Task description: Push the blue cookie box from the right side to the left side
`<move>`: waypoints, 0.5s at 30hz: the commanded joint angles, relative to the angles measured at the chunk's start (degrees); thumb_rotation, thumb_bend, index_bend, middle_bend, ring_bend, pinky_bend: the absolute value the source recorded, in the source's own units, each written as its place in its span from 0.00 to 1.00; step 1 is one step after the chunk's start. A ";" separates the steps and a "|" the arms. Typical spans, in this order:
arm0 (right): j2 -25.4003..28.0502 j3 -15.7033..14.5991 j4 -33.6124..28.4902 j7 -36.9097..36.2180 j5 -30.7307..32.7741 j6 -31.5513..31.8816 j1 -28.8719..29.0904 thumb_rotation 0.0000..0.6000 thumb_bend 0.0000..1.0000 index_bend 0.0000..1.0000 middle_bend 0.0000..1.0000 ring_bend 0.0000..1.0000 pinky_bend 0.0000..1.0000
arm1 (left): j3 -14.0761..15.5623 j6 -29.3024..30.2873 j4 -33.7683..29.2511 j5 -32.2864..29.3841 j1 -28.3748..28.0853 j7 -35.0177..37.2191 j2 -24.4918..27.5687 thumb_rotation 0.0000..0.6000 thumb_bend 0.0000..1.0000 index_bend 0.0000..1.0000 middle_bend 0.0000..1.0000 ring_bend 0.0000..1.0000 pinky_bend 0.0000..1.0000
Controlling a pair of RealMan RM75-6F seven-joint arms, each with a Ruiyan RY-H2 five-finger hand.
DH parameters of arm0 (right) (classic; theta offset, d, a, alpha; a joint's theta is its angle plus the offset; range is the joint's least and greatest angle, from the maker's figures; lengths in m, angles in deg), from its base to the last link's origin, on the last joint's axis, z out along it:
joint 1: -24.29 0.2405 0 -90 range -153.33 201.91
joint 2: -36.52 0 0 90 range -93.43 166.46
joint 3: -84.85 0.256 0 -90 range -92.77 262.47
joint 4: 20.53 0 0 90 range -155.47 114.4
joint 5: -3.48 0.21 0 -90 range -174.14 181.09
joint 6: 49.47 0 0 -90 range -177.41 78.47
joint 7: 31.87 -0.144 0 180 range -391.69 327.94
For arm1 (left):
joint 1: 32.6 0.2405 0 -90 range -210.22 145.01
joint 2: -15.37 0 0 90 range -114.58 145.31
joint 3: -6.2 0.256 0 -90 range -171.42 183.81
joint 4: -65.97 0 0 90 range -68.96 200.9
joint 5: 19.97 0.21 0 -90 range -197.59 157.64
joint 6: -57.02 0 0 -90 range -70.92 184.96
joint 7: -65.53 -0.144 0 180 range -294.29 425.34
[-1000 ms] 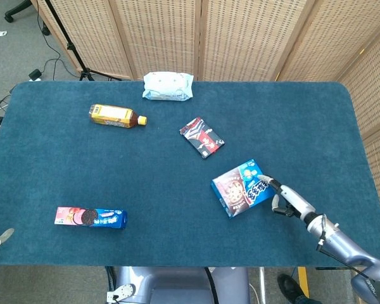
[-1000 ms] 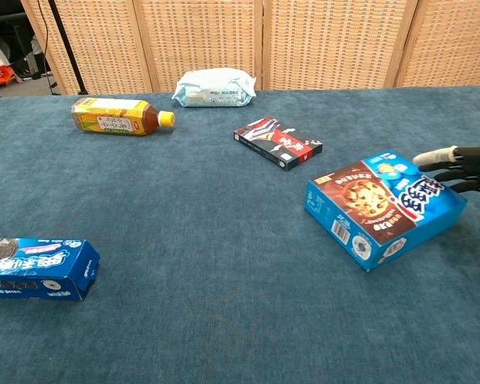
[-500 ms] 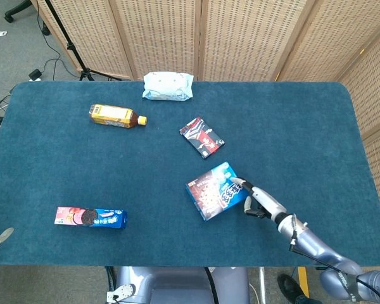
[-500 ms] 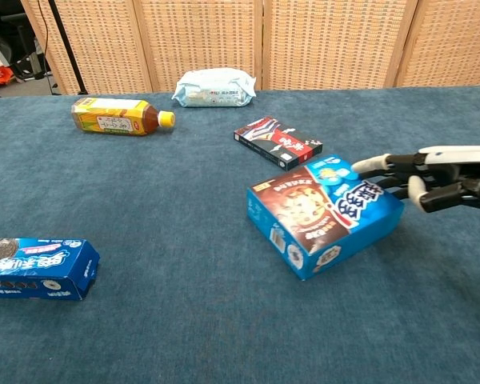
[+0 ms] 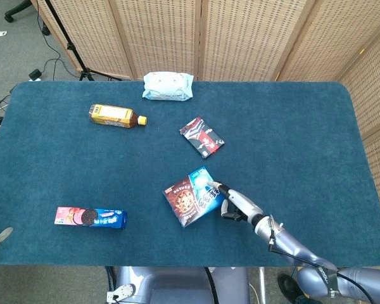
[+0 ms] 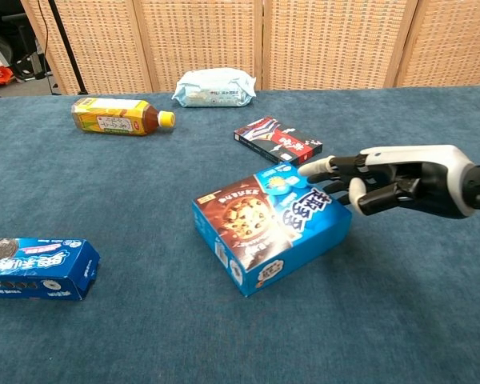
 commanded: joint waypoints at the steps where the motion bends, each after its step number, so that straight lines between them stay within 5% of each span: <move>1: -1.14 0.55 -0.55 1.79 1.94 -0.26 0.84 1.00 1.00 0.00 0.00 0.00 0.00 | 0.00 -0.07 0.01 -0.04 -0.03 0.05 0.02 1.00 0.00 0.00 0.00 0.00 0.00; 15: -6.38 3.48 -2.62 8.84 10.26 0.60 4.71 1.00 1.00 0.00 0.00 0.00 0.00 | -0.21 -0.79 0.22 -0.70 -0.38 0.38 0.10 1.00 0.00 0.00 0.00 0.00 0.00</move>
